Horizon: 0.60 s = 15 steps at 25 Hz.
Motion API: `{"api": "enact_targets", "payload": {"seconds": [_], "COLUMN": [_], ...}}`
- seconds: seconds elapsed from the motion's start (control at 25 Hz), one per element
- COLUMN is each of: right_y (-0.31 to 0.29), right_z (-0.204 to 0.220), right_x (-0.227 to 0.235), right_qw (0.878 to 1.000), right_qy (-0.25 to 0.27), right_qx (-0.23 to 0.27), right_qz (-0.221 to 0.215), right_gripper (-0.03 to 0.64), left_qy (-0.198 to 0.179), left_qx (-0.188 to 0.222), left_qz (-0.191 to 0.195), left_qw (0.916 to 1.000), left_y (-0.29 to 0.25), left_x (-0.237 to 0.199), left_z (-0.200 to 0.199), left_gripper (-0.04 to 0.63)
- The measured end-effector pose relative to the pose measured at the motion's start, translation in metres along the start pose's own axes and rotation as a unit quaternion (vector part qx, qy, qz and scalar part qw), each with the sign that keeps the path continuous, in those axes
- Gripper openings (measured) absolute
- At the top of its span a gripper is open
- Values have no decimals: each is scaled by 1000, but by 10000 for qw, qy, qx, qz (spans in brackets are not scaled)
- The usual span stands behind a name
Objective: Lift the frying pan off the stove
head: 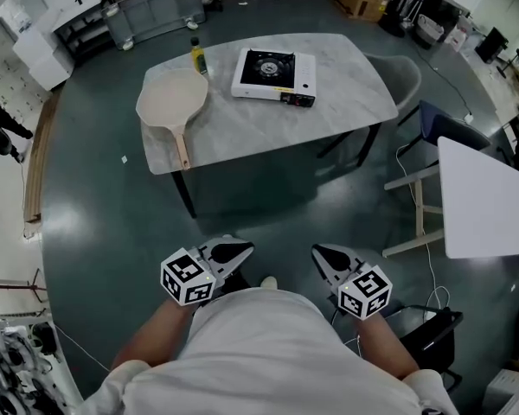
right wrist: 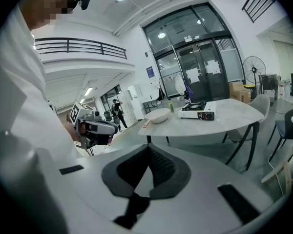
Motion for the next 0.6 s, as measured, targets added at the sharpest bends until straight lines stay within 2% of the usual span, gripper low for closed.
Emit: {"api": "enact_targets", "payload": {"seconds": [0.16, 0.6], "right_y": [6, 16], "right_z": [5, 8], "right_x": [0, 6], "right_qw": [10000, 9999], "right_qy": [1, 24], "right_qx": [37, 83], "right_qz": [-54, -144], "right_gripper": [5, 5], "left_qy": [-227, -116], "left_qx": [-210, -203], "left_qz": [20, -165], "left_qw": [9995, 9996], "left_y": [-12, -21], "left_x": [14, 23], "left_z": [-3, -6], "left_gripper": [19, 19]}}
Point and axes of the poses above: the fingertips, and each gripper's own axes: y backward along the fingers, x to its right, z out of its underside, the point moved 8 cm from there along y, backward along the fingers, and after that the axes turned 8 degrees about z, right-handed, at the moved point
